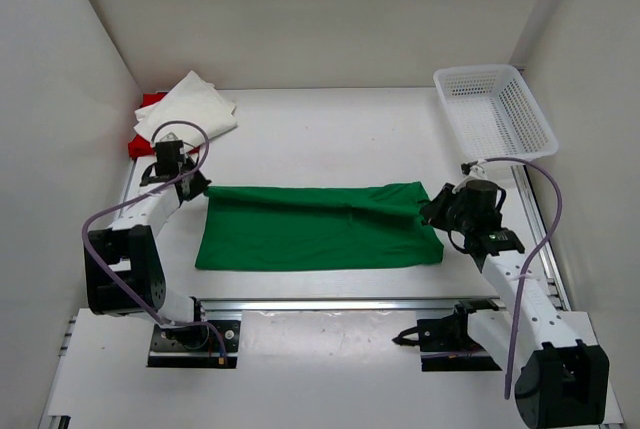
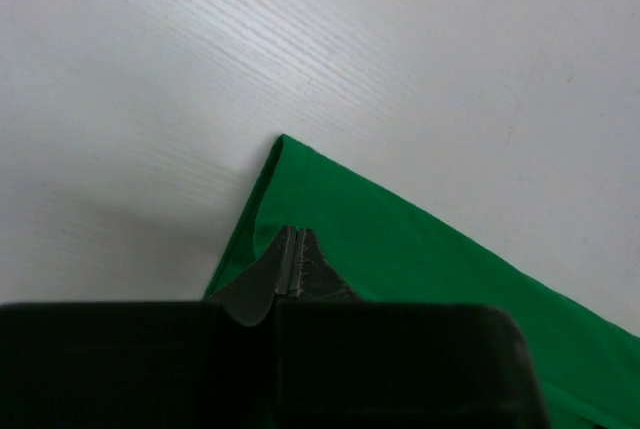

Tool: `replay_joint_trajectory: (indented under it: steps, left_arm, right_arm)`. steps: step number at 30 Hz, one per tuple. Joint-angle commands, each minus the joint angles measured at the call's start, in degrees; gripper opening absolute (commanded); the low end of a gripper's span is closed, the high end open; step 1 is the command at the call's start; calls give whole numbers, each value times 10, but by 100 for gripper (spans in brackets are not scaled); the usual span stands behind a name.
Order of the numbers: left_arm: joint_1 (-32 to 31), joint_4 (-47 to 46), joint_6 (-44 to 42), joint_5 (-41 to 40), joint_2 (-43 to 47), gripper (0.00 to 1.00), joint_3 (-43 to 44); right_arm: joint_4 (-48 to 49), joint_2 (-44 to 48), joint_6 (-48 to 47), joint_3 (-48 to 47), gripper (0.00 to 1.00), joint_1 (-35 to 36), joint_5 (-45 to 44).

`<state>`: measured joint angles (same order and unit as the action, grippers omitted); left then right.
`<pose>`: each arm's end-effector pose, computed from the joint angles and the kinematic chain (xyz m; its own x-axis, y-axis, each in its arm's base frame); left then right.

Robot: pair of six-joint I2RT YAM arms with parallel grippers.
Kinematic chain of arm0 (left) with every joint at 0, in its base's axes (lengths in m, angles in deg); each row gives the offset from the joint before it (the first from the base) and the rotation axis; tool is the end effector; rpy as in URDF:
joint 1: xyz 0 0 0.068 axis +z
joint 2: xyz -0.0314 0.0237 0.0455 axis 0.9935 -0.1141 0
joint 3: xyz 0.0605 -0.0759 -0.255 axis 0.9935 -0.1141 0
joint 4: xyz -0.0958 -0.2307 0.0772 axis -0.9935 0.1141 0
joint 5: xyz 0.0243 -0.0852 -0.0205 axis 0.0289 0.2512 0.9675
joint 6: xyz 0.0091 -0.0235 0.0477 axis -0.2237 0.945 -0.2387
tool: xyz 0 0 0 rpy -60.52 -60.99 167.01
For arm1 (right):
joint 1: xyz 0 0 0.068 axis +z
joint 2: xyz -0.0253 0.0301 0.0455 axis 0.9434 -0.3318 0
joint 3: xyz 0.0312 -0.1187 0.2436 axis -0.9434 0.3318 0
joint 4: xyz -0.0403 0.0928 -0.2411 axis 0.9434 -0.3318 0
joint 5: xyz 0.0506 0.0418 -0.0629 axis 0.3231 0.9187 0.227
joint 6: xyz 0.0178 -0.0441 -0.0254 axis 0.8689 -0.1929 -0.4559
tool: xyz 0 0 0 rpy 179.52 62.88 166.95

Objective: Fold and stack the t-shirts
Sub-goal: Fold the other side of the tshirt into a rectangle

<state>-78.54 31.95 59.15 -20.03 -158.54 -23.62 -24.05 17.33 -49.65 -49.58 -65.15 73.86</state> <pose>0.2986 0.0263 0.2073 -0.6138 -0.5308 -0.5844 -0.4398 0.8446 -0.3053 0.1899 0.0255 0.2285 -0.6152 0.3693 -0.6965 0.0068 0.8859 0.4637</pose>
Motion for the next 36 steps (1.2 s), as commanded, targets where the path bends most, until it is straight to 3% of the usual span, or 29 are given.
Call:
replay_joint_trajectory:
  steps: [1,9,12,14,17,20,23,24,25,26,30,34,36]
  left_arm:
    - [8,0,-2,10,32,0,-14]
    - [1,10,5,21,33,1,-39]
    - [53,-13,48,92,39,12,-76]
    - [75,-26,85,115,57,26,-97]
    - [83,-61,119,95,116,41,-127]
    - [35,-100,125,46,187,39,-144]
    - [-36,-129,114,16,211,37,-144]
    - [-83,-133,115,8,206,36,-141]
    - [-117,-145,113,12,199,36,-141]
    - [-132,-140,110,8,193,34,-141]
    - [-238,-172,97,8,144,32,-141]
    - [-315,-179,83,-9,109,31,-143]
    - [-325,-192,80,1,101,31,-149]
  right_arm:
    - [13,36,20,23,0,-17,30]
    - [1,84,50,84,0,-3,20]
    - [25,98,83,127,0,-12,49]
    - [22,110,88,145,0,-12,39]
    - [3,118,75,131,6,-12,25]
    - [-21,118,56,96,22,6,-16]
    - [-33,111,48,56,26,56,-70]
    - [-15,91,43,50,25,79,-78]
    - [4,64,41,44,18,105,-79]
    - [20,47,41,38,1,119,-81]
    - [108,-116,-2,-19,0,194,-68]
    - [194,-245,-19,-62,23,185,-4]
    - [210,-282,-27,-78,32,180,4]
